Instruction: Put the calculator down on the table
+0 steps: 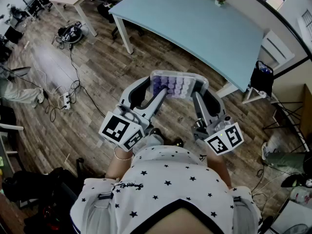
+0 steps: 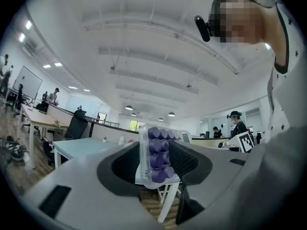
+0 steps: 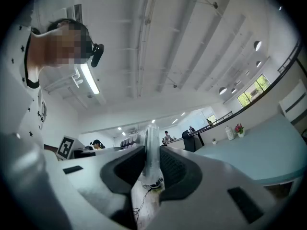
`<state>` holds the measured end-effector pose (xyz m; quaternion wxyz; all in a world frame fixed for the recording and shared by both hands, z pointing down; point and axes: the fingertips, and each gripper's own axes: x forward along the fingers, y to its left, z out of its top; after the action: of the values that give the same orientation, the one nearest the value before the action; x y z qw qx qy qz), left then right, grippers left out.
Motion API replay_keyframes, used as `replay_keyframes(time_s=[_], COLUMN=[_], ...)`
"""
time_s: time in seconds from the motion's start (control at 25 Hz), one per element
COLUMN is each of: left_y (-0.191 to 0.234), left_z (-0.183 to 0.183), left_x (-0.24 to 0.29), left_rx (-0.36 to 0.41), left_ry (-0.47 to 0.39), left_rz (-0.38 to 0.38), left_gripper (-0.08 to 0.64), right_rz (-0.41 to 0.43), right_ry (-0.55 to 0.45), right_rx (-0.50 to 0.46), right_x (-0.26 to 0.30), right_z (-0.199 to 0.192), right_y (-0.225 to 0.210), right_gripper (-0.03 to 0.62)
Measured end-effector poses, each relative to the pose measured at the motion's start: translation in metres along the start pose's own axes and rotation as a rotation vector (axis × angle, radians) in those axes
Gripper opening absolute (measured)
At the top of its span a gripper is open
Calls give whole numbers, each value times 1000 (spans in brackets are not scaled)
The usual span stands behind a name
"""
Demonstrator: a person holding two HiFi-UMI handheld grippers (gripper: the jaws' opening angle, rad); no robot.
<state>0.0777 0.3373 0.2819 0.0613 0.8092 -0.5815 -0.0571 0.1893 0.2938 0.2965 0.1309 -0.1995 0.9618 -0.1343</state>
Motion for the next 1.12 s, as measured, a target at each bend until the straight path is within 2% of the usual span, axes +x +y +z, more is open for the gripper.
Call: replay_keyframes(time_s=[0.56,1.12], left_y=[9,61], left_z=[1,8], left_x=[0,-12], left_rx=[-4,-1], left_ry=[-5,-17], left_rz=[-17,-19], left_gripper=[198,198], right_rz=[-31,-39], right_ry=[0,19], right_rx=[-1,-10], right_x=[8,58], right_z=[-2,-19], right_y=[2,15], right_gripper=[97,100])
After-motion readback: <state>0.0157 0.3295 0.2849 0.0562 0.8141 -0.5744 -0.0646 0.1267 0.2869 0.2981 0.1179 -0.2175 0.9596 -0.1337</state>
